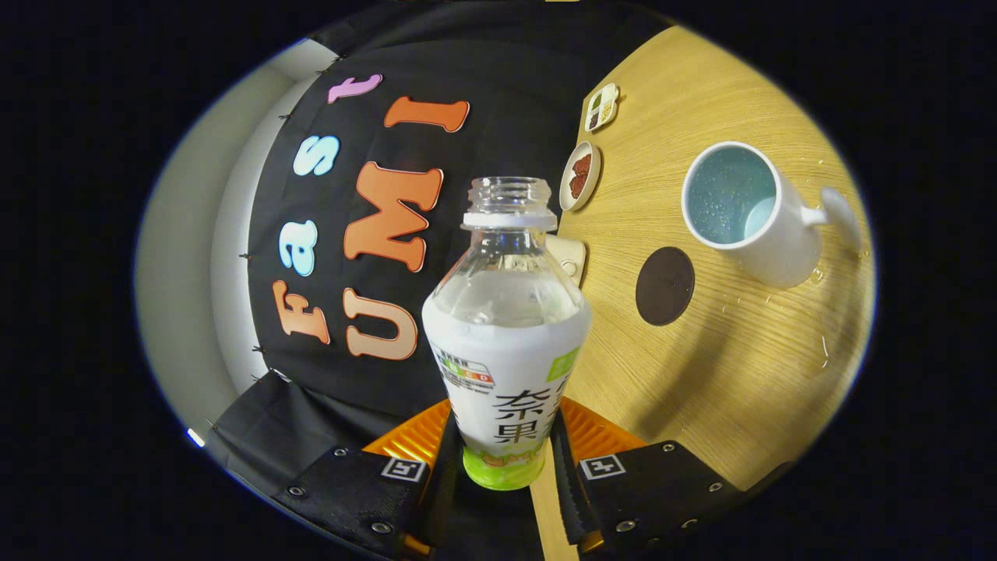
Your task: Take the bottle from table, then pour the juice into the cup, finally place the bottle on the coaster
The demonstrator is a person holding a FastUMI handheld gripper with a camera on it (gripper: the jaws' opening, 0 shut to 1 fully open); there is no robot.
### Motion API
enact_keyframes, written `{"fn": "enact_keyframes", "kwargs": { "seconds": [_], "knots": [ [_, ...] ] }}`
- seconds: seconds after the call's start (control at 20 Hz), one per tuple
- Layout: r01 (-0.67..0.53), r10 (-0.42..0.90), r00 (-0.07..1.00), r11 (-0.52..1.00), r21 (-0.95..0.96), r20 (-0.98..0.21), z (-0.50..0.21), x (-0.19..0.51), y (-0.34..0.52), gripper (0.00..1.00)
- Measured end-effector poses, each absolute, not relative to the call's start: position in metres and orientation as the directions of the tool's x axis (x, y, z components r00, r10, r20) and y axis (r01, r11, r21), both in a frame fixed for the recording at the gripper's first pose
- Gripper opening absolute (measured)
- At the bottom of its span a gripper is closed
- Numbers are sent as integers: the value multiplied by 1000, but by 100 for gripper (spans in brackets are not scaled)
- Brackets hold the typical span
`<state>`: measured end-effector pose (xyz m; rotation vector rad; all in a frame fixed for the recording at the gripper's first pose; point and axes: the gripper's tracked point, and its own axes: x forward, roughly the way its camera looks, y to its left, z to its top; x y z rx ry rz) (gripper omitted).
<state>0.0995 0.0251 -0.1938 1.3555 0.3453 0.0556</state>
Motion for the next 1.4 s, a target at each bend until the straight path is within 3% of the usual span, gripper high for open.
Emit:
{"fn": "enact_keyframes", "kwargs": {
  "seconds": [1.4],
  "knots": [
    [144, 213, 969, -64, 987, -127, -169, 120, 15, 57]
  ]
}}
